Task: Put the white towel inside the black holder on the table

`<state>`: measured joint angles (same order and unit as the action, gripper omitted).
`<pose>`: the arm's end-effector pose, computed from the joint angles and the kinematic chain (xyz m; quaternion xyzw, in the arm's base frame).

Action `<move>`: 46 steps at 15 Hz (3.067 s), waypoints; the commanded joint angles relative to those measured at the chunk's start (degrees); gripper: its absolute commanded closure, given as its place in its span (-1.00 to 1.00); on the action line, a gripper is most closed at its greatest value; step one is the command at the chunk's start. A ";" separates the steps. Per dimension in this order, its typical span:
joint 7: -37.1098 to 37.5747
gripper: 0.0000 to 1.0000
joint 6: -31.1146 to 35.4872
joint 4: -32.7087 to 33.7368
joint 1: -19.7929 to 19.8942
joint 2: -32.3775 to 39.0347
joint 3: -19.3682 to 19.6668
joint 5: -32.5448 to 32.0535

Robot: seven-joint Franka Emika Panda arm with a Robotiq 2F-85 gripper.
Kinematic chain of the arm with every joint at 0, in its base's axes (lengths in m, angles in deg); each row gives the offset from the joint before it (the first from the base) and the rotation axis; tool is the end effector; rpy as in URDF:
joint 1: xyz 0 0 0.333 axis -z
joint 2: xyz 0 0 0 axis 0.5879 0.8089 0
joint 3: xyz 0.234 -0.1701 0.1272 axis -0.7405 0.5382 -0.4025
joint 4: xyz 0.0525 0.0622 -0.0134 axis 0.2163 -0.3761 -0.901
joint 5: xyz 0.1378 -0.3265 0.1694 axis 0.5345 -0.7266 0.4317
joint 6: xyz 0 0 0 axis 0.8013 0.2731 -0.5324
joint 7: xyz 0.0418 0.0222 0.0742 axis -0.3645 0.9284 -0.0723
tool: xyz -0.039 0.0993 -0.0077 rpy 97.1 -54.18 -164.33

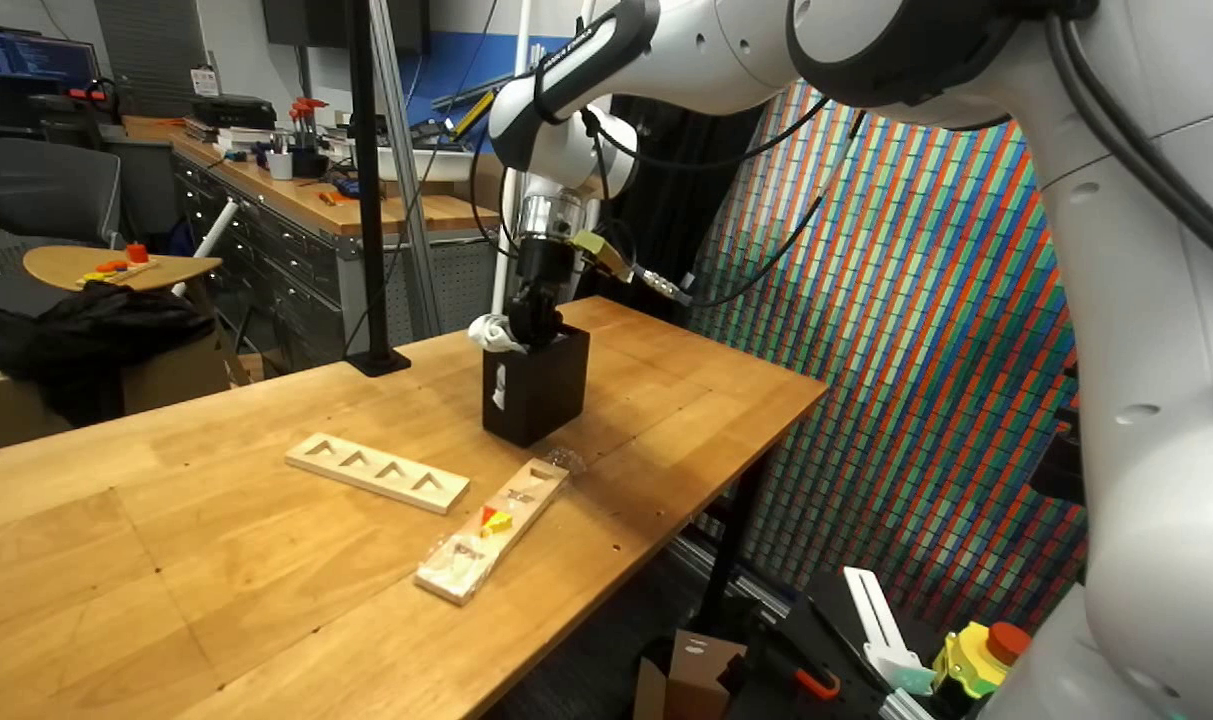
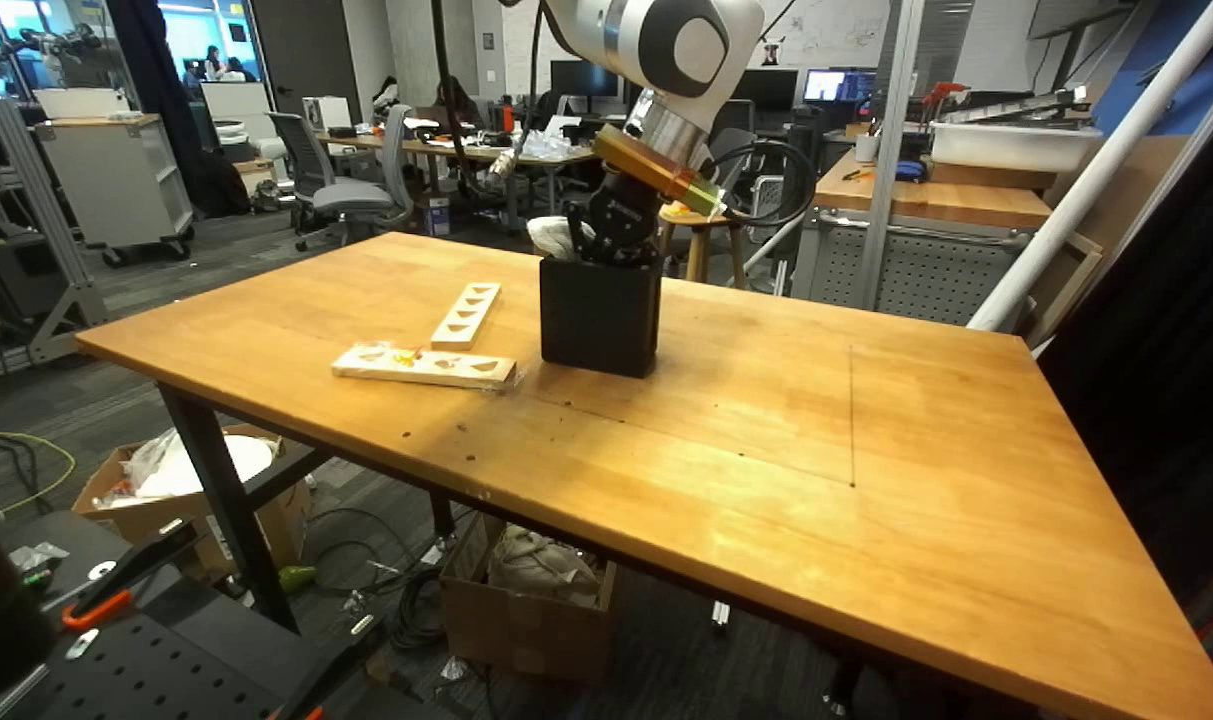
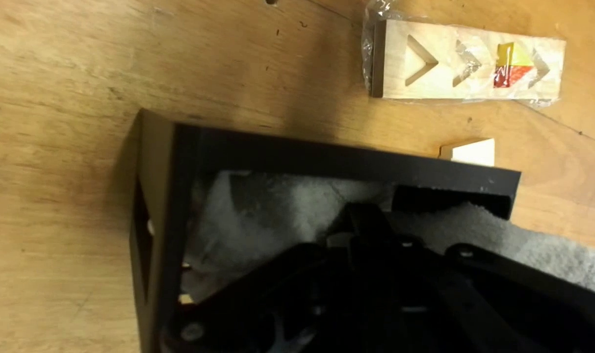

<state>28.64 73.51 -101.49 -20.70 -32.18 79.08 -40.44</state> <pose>0.6526 -0.1449 0.3042 -0.9618 -0.1619 0.0928 0.2001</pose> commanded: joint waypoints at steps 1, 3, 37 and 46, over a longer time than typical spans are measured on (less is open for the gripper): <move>0.49 1.00 0.12 -2.01 0.52 -1.30 -0.60 2.00; 1.03 1.00 -0.16 -3.16 0.42 -3.12 -0.16 1.58; 5.28 1.00 -8.93 10.59 -10.95 -3.69 -1.79 -12.28; 5.27 1.00 -1.89 8.01 -10.70 -0.81 -1.84 -13.25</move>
<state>33.23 69.55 -93.09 -31.52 -33.02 77.52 -52.04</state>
